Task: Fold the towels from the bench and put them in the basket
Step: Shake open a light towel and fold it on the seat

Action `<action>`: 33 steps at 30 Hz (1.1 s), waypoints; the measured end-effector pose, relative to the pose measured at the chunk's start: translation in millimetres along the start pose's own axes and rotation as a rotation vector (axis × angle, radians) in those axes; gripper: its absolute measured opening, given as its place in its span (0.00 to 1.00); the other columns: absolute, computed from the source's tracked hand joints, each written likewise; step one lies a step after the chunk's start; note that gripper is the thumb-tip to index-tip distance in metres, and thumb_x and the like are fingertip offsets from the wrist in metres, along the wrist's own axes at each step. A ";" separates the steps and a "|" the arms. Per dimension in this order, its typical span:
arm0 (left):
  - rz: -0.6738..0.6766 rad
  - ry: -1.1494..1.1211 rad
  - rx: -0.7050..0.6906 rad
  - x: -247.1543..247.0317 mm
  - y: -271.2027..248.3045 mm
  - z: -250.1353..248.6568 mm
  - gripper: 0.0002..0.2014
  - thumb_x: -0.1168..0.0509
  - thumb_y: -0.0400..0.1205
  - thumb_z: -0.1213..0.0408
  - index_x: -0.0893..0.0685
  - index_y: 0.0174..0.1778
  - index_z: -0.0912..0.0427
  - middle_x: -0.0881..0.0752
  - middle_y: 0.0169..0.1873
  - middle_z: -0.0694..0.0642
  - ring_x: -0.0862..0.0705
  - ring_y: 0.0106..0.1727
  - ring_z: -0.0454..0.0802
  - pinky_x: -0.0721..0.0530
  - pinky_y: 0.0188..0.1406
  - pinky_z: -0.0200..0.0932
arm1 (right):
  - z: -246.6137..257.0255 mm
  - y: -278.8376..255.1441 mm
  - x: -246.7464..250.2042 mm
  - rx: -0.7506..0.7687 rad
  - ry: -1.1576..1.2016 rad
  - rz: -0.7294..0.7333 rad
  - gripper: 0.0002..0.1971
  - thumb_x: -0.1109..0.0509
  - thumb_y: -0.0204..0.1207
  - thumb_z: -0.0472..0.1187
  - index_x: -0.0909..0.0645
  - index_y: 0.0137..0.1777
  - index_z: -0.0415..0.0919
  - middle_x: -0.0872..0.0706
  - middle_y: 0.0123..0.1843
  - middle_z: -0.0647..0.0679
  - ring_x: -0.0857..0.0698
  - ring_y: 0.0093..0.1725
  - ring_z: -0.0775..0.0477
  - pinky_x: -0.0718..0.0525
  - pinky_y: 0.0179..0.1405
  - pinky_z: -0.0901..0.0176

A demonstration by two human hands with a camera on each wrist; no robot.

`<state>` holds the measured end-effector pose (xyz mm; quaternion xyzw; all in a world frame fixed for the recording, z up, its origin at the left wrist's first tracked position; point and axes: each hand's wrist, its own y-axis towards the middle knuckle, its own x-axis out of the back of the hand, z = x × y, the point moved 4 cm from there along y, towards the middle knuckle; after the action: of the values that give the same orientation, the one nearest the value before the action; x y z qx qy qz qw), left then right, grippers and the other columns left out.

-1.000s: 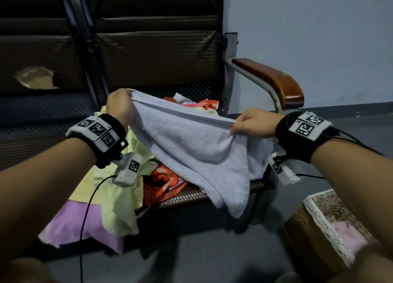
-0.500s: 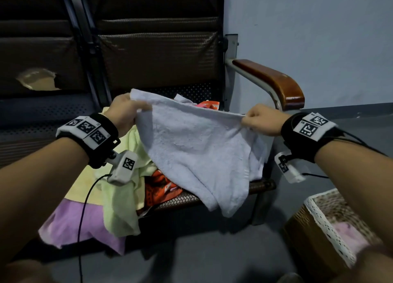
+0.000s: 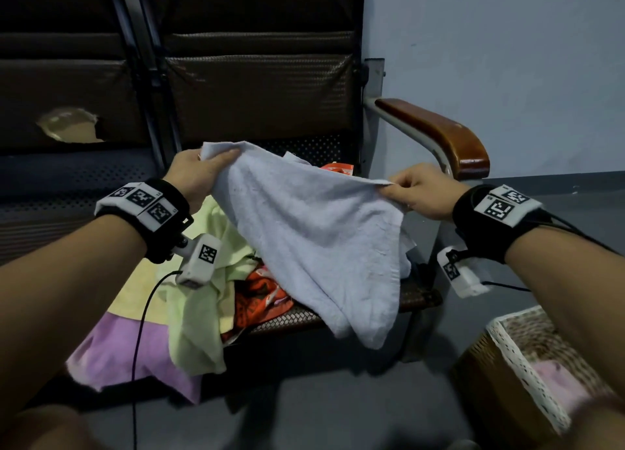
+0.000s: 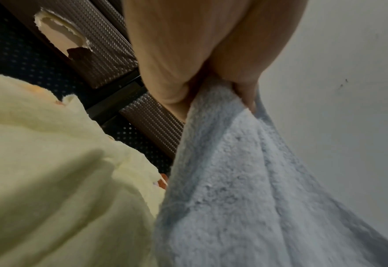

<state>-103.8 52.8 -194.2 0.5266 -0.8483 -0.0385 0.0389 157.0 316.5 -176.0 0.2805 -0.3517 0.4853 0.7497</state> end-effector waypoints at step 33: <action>-0.136 0.317 -0.226 20.9 -9.7 -62.0 0.11 0.24 0.78 0.53 0.08 0.44 0.58 0.09 0.36 0.54 0.12 0.33 0.42 0.14 0.29 0.39 | 35.7 5.6 19.7 -0.120 0.204 -0.084 0.24 0.36 0.85 0.57 0.09 0.49 0.36 0.07 0.45 0.43 0.09 0.45 0.43 0.12 0.52 0.47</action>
<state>-97.8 28.3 -133.1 0.5744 -0.7844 -0.0526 0.2281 148.2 301.9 -138.6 0.1990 -0.2900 0.4576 0.8167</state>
